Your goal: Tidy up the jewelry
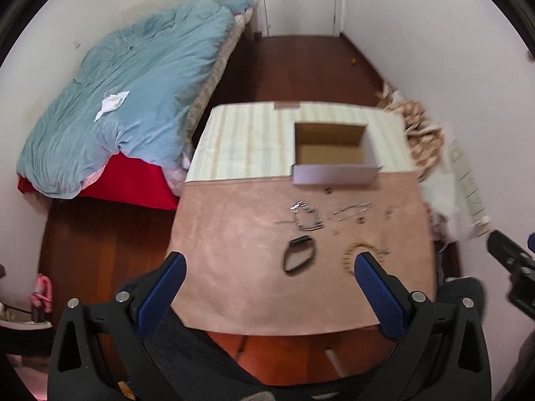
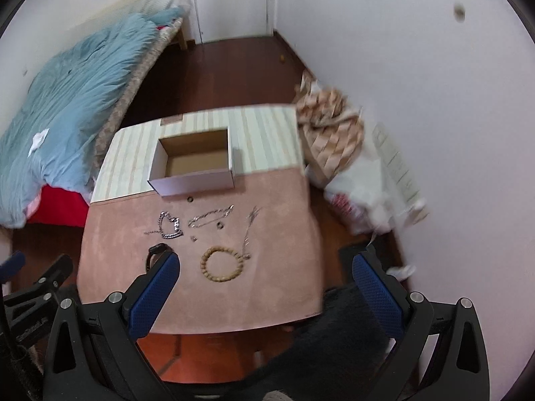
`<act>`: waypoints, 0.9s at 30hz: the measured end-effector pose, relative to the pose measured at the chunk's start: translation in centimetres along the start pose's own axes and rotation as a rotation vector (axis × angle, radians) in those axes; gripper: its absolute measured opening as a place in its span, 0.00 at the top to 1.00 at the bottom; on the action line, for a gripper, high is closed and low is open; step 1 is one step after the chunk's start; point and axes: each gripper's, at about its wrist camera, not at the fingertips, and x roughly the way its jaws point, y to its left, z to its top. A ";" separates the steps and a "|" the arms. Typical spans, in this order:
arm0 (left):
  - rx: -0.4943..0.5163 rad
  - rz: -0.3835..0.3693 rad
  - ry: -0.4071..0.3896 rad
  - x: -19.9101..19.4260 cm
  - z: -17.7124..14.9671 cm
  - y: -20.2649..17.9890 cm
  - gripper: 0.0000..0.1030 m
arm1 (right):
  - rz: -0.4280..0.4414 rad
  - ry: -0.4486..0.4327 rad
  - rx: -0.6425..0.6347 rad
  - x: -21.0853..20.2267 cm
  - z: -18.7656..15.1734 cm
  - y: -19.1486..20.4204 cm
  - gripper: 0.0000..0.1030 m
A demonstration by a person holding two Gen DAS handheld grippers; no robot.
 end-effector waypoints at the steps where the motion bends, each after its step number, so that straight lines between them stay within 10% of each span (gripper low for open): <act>1: 0.005 0.016 0.020 1.5 0.2 0.1 0.00 | 0.036 0.014 0.037 1.7 -0.3 -0.4 0.00; 7: 0.011 0.061 0.124 8.7 -0.3 1.2 0.00 | 0.049 0.181 0.109 12.2 -2.8 -0.4 0.26; 19: -0.008 -0.017 0.343 19.5 -2.6 1.6 0.01 | -0.008 0.331 0.103 24.0 -6.4 1.8 0.36; 27: -0.007 -0.096 0.372 23.1 -2.6 0.7 0.29 | -0.012 0.327 0.028 24.7 -7.2 3.6 0.91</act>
